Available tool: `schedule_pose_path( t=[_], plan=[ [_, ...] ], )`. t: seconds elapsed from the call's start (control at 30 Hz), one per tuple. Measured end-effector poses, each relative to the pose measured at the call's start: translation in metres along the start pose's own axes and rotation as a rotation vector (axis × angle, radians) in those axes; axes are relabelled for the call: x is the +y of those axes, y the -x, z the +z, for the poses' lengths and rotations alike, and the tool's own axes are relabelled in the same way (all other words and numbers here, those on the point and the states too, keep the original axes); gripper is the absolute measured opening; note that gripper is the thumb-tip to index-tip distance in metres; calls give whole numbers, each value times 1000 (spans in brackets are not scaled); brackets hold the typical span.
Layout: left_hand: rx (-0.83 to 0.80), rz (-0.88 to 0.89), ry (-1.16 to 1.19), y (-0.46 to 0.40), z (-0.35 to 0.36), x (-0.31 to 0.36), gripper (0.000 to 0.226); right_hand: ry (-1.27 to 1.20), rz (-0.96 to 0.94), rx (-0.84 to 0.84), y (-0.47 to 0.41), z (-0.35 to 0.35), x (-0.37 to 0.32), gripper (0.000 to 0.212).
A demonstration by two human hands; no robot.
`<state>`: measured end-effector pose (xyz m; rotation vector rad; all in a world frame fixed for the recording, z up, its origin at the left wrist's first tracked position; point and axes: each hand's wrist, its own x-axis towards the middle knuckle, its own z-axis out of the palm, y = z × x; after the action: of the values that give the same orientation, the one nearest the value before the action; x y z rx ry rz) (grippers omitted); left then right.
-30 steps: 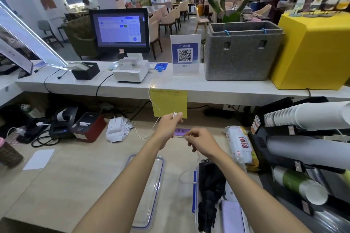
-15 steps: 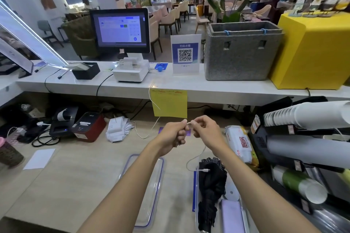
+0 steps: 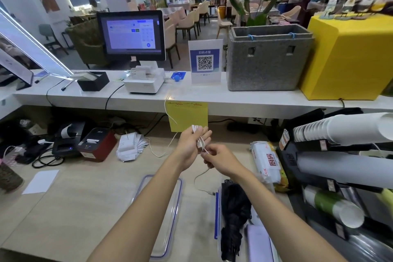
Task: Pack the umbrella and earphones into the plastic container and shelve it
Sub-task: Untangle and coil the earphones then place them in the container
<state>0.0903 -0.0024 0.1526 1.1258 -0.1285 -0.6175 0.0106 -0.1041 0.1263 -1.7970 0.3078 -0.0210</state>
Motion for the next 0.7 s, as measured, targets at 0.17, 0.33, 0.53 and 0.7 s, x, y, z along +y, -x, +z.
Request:
schedule_pose_path(
  t=[0.17,0.33,0.53,0.7],
  plan=[
    [49,79,-582,2,-6,-3,22,-219,108,139,-3,-3,1,12],
    [30,95,-934,2,-15,-6,32,-196,122,186,-3,-11,4,12],
    [-96,8,-912,6,-23,-10,34,-180,30,270,-6,-29,2,9],
    [-156,-20,-835,11,-22,-12,35,-234,-65,324,-7,-37,0,5]
  ],
)
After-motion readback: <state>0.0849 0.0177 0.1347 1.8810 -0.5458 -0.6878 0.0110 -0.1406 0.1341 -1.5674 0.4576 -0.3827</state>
